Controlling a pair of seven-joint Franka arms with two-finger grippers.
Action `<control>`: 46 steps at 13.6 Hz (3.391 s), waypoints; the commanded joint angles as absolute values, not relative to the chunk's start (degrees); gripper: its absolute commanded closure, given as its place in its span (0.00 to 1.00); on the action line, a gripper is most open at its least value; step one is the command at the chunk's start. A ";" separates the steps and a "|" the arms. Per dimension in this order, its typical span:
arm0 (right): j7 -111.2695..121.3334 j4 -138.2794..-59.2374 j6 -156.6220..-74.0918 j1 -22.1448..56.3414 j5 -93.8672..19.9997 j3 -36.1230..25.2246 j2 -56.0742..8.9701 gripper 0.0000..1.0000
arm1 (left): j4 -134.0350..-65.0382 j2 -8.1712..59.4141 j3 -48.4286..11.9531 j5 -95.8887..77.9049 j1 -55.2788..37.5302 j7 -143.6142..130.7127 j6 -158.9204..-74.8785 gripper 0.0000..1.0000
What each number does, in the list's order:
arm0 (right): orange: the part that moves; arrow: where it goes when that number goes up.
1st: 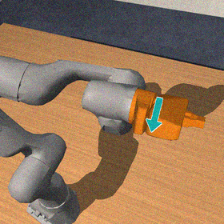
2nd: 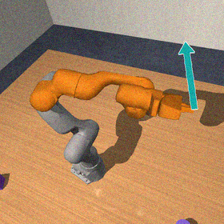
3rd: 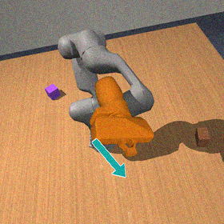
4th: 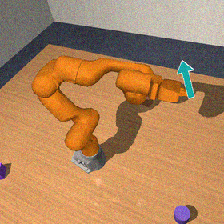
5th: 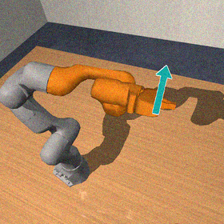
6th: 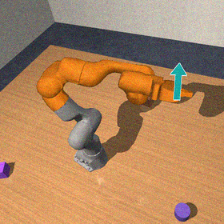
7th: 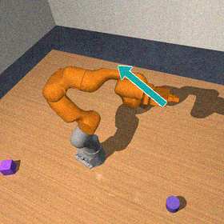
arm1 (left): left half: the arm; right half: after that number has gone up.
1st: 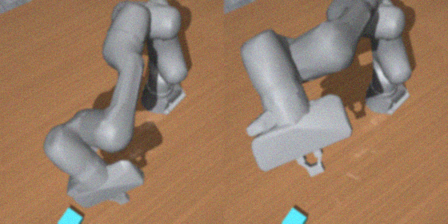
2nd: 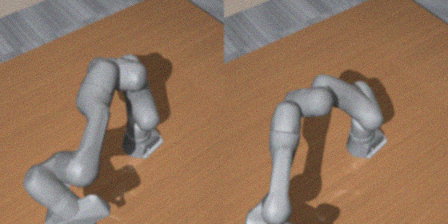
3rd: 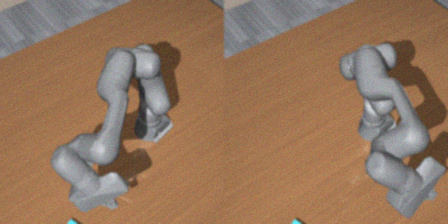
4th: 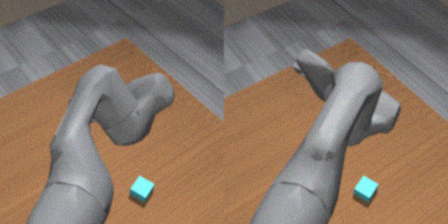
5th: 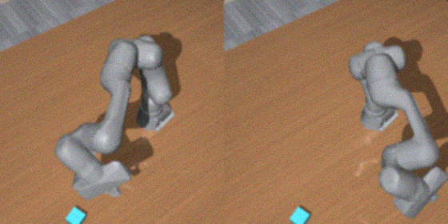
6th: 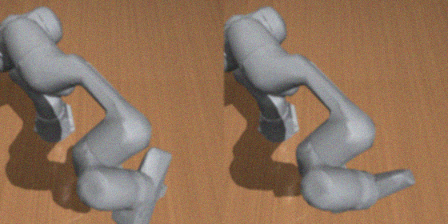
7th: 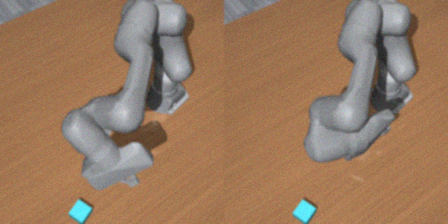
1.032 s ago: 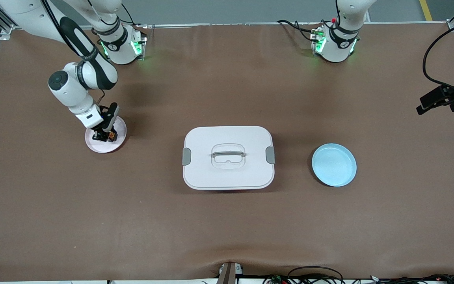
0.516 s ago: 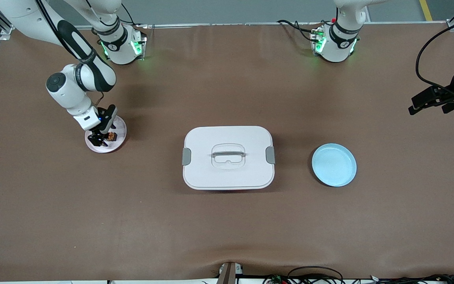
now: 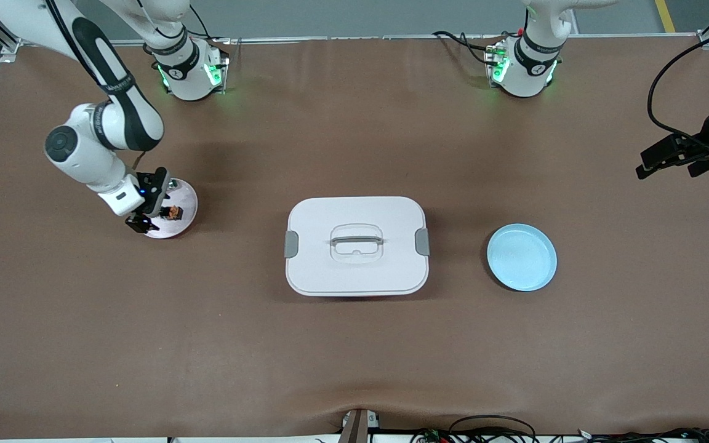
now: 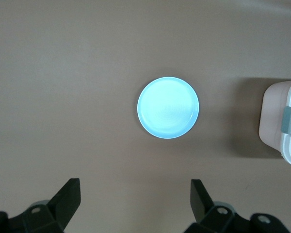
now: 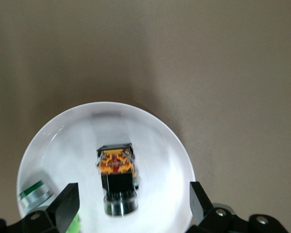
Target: Transfer orange switch to right arm and place
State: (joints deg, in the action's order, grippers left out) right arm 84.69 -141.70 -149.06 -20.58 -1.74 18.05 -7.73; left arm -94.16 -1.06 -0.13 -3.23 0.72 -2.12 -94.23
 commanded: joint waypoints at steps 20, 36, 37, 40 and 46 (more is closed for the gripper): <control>6.94 -94.93 -95.54 -18.28 2.03 18.81 -2.90 0.00 | -92.03 -5.01 -1.14 -0.44 -0.97 -1.50 -93.08 0.00; -4.92 -87.10 -91.14 -20.65 -1.67 18.46 -3.96 0.00 | -91.14 -4.22 -1.05 -0.70 -0.88 -1.49 -91.58 0.00; -4.83 -86.93 -91.23 -21.00 -1.23 18.54 -4.13 0.00 | -91.14 -4.22 -1.05 -0.70 -0.88 -1.49 -91.58 0.00; -4.75 -86.75 -91.23 -23.37 -2.02 18.54 -4.22 0.00 | -91.14 -4.22 -1.05 -0.70 -0.79 -1.49 -91.58 0.00; -4.92 -86.66 -89.91 -6.13 -1.67 2.45 -3.69 0.00 | -91.23 -4.13 -1.05 -0.53 -0.88 -1.49 -91.58 0.00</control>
